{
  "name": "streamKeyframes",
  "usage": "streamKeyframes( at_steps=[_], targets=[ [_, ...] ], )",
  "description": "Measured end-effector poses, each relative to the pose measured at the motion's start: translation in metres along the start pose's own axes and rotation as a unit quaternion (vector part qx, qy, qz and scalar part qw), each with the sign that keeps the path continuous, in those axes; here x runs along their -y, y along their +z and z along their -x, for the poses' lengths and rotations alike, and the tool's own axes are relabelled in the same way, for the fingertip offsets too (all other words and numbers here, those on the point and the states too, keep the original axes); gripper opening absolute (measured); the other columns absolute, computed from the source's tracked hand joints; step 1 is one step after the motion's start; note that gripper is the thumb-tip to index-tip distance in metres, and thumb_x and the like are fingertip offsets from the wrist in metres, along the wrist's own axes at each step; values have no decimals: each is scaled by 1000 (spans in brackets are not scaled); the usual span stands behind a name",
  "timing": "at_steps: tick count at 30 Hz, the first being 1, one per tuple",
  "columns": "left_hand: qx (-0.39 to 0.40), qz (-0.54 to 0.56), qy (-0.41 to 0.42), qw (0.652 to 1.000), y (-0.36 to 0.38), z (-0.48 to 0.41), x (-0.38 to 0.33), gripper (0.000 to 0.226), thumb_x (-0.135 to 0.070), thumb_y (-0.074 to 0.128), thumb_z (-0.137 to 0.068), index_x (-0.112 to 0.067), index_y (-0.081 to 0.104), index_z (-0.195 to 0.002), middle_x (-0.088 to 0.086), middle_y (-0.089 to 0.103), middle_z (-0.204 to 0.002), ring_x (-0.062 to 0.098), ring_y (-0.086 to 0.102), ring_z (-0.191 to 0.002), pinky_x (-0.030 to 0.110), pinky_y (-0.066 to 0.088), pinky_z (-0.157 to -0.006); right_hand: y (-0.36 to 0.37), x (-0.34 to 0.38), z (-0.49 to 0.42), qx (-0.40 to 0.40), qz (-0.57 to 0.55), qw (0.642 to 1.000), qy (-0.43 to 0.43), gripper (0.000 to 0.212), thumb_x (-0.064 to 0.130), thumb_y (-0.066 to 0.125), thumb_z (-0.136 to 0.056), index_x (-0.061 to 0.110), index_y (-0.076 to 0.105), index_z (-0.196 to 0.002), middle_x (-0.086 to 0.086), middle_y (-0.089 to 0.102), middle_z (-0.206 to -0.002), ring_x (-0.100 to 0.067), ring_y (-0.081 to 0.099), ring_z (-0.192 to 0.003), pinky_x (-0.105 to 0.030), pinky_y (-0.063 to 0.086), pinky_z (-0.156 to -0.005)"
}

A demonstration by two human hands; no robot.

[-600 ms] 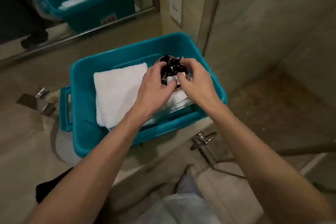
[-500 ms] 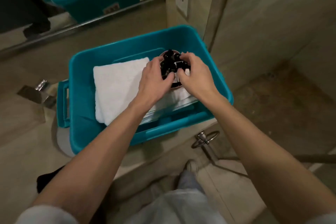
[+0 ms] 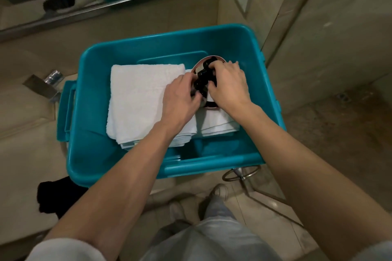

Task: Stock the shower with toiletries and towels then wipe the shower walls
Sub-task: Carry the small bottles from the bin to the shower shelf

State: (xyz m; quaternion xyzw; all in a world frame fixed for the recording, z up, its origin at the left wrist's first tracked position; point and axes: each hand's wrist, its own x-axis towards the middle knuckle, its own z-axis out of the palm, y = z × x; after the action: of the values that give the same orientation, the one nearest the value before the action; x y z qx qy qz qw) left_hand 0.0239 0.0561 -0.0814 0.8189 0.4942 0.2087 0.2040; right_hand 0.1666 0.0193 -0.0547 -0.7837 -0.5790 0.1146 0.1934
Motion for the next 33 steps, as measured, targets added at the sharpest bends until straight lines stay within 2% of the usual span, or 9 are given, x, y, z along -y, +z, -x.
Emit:
streamKeyframes(
  at_steps=[4, 7, 10, 14, 20, 24, 27, 30, 33],
  targets=[
    [-4, 51, -42, 998, -4, -3, 1, 39, -17, 53, -90, -20, 49, -129, -3, 69, -102, 19, 63, -89, 36, 51, -78, 4, -2, 2, -5, -15, 1000, -9, 38, 16, 60, -87, 17, 57, -125, -5, 68, -116, -33, 50, -119, -49, 34, -108],
    [-3, 10, -10, 1000, -6, -14, 6, 34, -21, 50, -97, -26, 50, -131, -2, 70, -102, 21, 65, -89, 38, 53, -75, 9, -6, 8, 9, -10, 999, -33, 46, 25, 63, -82, 20, 53, -127, -2, 66, -119, -30, 50, -120, -47, 30, -108],
    [51, -67, 10, 996, -13, -31, 6, 26, -23, 48, -98, -28, 62, -120, 0, 68, -103, 22, 62, -94, 39, 52, -74, 10, -8, 8, 10, -6, 999, -53, 52, 37, 69, -81, 26, 48, -127, 1, 65, -118, -27, 50, -118, -46, 33, -103],
    [133, -143, 64, 979, -28, -49, 5, 27, -22, 51, -93, -28, 60, -117, 3, 63, -104, 26, 59, -101, 41, 50, -77, 12, -11, 8, -11, -5, 997, -74, 42, 40, 71, -84, 31, 48, -119, 1, 66, -111, -26, 52, -115, -46, 32, -103],
    [231, -161, 68, 957, -37, -71, 2, 27, -30, 54, -89, -33, 56, -115, -4, 69, -114, 28, 62, -105, 42, 51, -84, 10, -13, 9, -9, -16, 997, -79, 29, 42, 70, -85, 28, 58, -107, 2, 65, -108, -25, 52, -114, -47, 30, -106],
    [282, -183, 81, 938, -38, -81, -14, 30, -41, 55, -94, -24, 56, -117, 3, 67, -119, 31, 61, -108, 41, 51, -87, -5, -15, 10, 2, 3, 996, -91, 29, 46, 69, -85, 26, 56, -102, 4, 65, -110, -24, 55, -112, -45, 32, -106],
    [273, -182, 87, 941, -34, -80, -23, 24, -45, 61, -90, -26, 55, -103, 4, 68, -109, 30, 62, -102, 39, 50, -79, -26, -19, 17, 12, 14, 997, -76, 33, 48, 70, -84, 21, 58, -101, -2, 66, -109, -26, 57, -111, -41, 34, -107],
    [241, -189, 84, 948, -30, -73, -20, 28, -48, 62, -85, -29, 58, -104, 1, 69, -106, 29, 62, -100, 36, 46, -72, -46, -16, 30, 15, 1, 999, -45, 38, 52, 70, -83, 20, 58, -101, -4, 67, -103, -29, 61, -100, -39, 43, -81],
    [215, -46, 37, 975, -35, -60, -15, 31, -46, 65, -84, -32, 66, -112, -3, 72, -103, 22, 66, -96, 36, 53, -78, -62, -8, 46, -2, -31, 999, -12, 37, 50, 71, -84, 21, 57, -103, 0, 70, -99, -26, 64, -95, -44, 51, -81]
  ],
)
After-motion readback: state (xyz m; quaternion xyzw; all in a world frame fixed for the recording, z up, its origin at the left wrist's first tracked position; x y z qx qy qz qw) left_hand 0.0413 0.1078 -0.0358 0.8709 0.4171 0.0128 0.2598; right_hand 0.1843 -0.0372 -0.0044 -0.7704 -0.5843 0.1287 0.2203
